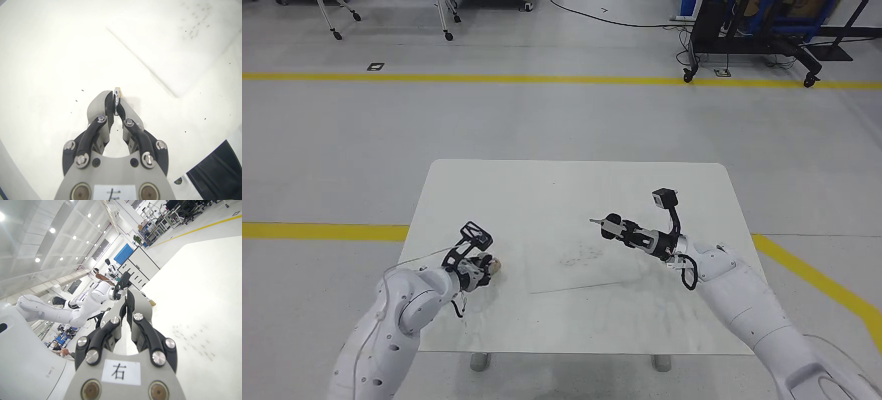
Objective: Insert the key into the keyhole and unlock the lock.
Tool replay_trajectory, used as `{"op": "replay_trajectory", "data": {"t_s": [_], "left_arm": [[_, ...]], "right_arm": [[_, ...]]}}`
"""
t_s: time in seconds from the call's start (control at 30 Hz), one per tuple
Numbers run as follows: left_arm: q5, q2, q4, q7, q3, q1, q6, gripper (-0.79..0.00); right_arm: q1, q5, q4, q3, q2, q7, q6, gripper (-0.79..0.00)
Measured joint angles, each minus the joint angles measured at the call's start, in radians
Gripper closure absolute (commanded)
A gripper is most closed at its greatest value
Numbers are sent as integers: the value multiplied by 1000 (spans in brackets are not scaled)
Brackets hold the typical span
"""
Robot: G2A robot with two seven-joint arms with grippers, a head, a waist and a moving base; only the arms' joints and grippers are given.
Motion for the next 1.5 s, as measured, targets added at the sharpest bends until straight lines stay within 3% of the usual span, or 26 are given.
{"op": "replay_trajectory", "data": {"t_s": [0.4, 0.63, 0.83, 1.1, 1.27, 1.5], "left_arm": [[-56, -2, 82, 52, 19, -42, -2, 0], [-124, -8, 103, 239, -10, -41, 50, 0], [-294, -16, 140, 476, -38, -18, -22, 0], [-305, -17, 141, 489, -36, -16, -29, 0], [-530, -36, 194, 527, 18, -39, -90, 0], [-885, -71, 363, 487, 122, -145, -198, 0]], "right_arm": [[0, 0, 0, 0, 0, 0, 0, 0], [0, 0, 0, 0, 0, 0, 0, 0], [0, 0, 0, 0, 0, 0, 0, 0], [0, 0, 0, 0, 0, 0, 0, 0], [-14, -21, -53, -7, -9, -55, 30, 0], [3, -87, -109, -61, -55, -242, 102, 0]]}}
